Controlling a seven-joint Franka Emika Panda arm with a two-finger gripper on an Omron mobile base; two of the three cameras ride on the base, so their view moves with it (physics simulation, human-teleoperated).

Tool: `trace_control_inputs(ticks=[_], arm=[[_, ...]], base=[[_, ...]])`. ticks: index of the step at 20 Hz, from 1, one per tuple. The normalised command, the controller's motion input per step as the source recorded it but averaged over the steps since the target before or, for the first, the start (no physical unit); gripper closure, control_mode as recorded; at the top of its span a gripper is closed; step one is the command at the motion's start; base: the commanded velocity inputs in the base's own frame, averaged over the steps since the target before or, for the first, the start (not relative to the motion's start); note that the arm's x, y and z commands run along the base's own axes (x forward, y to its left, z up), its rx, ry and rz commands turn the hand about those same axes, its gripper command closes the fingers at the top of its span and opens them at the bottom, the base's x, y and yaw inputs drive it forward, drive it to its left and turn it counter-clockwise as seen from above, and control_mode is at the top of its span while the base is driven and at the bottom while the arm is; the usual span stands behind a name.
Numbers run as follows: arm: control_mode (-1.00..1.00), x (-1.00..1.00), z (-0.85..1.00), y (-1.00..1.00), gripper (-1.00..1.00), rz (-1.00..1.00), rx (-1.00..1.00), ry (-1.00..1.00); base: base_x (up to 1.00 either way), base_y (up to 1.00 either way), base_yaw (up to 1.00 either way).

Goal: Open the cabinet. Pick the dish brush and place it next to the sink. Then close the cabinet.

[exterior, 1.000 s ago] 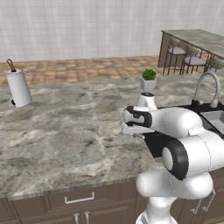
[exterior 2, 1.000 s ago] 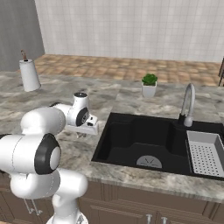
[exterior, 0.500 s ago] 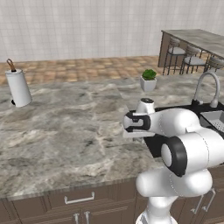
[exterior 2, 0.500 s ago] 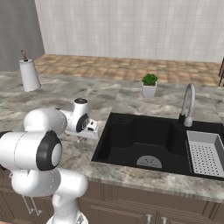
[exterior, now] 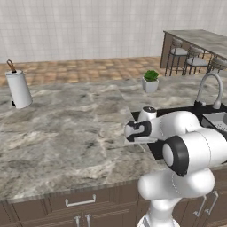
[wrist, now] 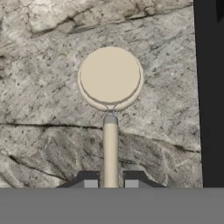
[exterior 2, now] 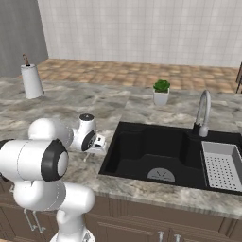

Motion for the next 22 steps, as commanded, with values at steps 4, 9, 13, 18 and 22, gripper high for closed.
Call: trace_control_inputs(ticks=[4,9,13,18,22], arm=[[-1.00,0.00,-0.25,0.00,1.00,0.00,0.00,-0.05],[-1.00,-0.01,-0.16,0.00,1.00,0.00,0.00,0.00],[-1.00,0.00,0.00,0.00,-1.00,0.00,0.00,0.00],[-1.00,0.00,0.00,0.00,-1.00,0.00,0.00,0.00],[-1.00,-0.01,0.00,0.00,-1.00,0.00,0.00,0.00]], base=[[0.00,0.00,0.00],[0.00,0.00,0.00],[0.00,0.00,0.00],[0.00,0.00,0.00],[0.00,0.00,0.00]])
